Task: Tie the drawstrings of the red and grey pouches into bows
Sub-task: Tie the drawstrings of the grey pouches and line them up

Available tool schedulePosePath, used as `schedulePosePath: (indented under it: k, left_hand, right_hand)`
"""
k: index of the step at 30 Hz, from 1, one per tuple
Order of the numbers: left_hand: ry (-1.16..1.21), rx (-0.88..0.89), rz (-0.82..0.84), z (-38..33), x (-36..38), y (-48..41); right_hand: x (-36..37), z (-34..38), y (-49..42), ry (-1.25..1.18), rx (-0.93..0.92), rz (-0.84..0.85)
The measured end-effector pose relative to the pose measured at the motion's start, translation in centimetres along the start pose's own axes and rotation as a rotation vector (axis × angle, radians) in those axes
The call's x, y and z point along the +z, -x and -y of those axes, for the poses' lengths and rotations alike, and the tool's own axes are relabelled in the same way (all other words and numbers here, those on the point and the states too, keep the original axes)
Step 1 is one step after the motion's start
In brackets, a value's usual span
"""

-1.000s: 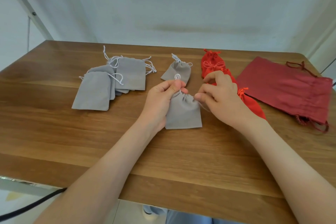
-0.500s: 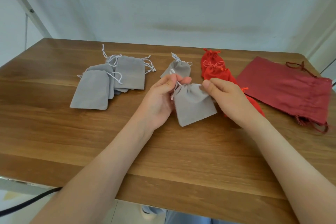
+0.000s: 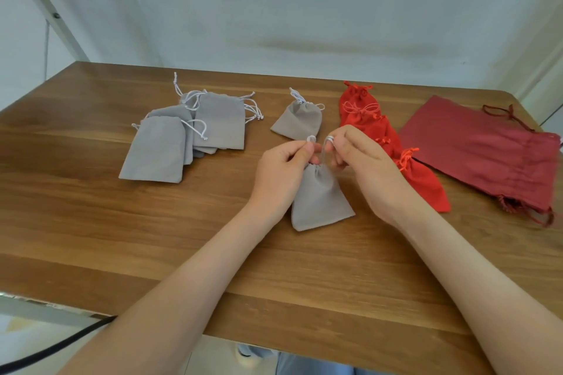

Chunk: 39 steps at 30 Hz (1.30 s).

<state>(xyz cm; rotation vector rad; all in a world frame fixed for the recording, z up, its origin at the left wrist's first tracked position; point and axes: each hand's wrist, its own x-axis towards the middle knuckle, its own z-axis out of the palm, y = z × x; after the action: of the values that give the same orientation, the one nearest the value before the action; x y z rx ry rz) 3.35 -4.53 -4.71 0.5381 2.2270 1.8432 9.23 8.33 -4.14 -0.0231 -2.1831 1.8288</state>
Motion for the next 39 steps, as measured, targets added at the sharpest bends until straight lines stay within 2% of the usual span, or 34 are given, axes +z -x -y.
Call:
schedulePosePath:
  k: [3, 6, 15, 22, 28, 35, 39]
  left_hand:
    - [-0.094, 0.053, 0.054, 0.2, 0.0, -0.1]
    - [-0.133, 0.058, 0.126, 0.3, 0.0, 0.0]
    - [0.066, -0.017, 0.350, 0.2, -0.2, 0.5]
    - [-0.124, 0.083, 0.161, 0.8, 0.6, 0.5]
    - [-0.084, 0.059, 0.061, 0.9, 0.4, 0.3]
    - [-0.083, 0.144, 0.040, 0.8, 0.5, 0.2]
    - [-0.102, 0.184, 0.056, 0.7, 0.4, 0.3]
  right_hand:
    - [0.4, -0.3, 0.1, 0.155, -0.080, 0.083]
    - [0.7, -0.8, 0.1, 0.273, -0.117, 0.087]
    - [0.8, -0.9, 0.1, 0.591, -0.214, 0.006]
    - [1.0, -0.7, 0.3, 0.659, -0.238, 0.031]
    - [1.2, -0.8, 0.1, 0.495, -0.144, 0.033]
    - [1.6, -0.4, 0.3, 0.310, -0.043, -0.185]
    - [1.7, -0.1, 0.4, 0.274, 0.005, -0.237]
